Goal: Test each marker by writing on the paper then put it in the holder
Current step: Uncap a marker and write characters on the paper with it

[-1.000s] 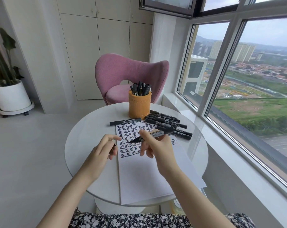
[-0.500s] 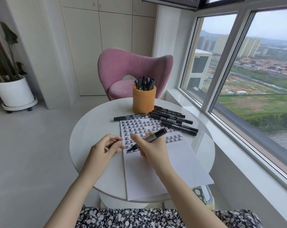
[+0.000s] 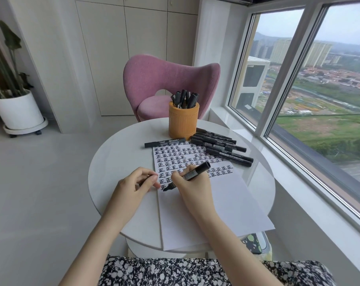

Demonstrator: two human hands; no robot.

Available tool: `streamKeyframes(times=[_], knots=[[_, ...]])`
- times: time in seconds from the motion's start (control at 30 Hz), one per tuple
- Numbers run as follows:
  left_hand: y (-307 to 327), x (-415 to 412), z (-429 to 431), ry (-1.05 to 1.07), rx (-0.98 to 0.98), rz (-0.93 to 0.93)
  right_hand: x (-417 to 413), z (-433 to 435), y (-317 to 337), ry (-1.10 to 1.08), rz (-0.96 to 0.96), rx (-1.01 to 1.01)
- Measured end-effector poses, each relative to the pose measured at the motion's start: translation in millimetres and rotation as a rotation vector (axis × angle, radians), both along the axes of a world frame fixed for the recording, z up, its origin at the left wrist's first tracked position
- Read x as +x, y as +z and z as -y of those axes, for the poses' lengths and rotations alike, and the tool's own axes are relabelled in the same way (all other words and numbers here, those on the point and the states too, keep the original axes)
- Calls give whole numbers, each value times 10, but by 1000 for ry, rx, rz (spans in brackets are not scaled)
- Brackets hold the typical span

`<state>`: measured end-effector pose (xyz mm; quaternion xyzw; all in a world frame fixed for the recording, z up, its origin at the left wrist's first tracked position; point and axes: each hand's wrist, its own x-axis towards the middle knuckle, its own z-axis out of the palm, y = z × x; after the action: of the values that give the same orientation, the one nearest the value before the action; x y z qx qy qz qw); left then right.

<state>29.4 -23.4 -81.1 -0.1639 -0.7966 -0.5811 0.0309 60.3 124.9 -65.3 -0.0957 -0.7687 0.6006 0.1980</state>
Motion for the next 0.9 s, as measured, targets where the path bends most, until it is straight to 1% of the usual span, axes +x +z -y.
streamKeyframes(times=[0.37,0.57,0.8,0.9], knots=[[5,9,-1,6,-10,-8,3,13,0,32,0,30],[14,13,-7,10,-23,-10,1,7,4,-12,2,18],[11,15,-5,17,-32,-7,3,-4,-9,-21,2,33],[4,9,-2,19,-41,-8,4,-9,-8,-21,-4,9]])
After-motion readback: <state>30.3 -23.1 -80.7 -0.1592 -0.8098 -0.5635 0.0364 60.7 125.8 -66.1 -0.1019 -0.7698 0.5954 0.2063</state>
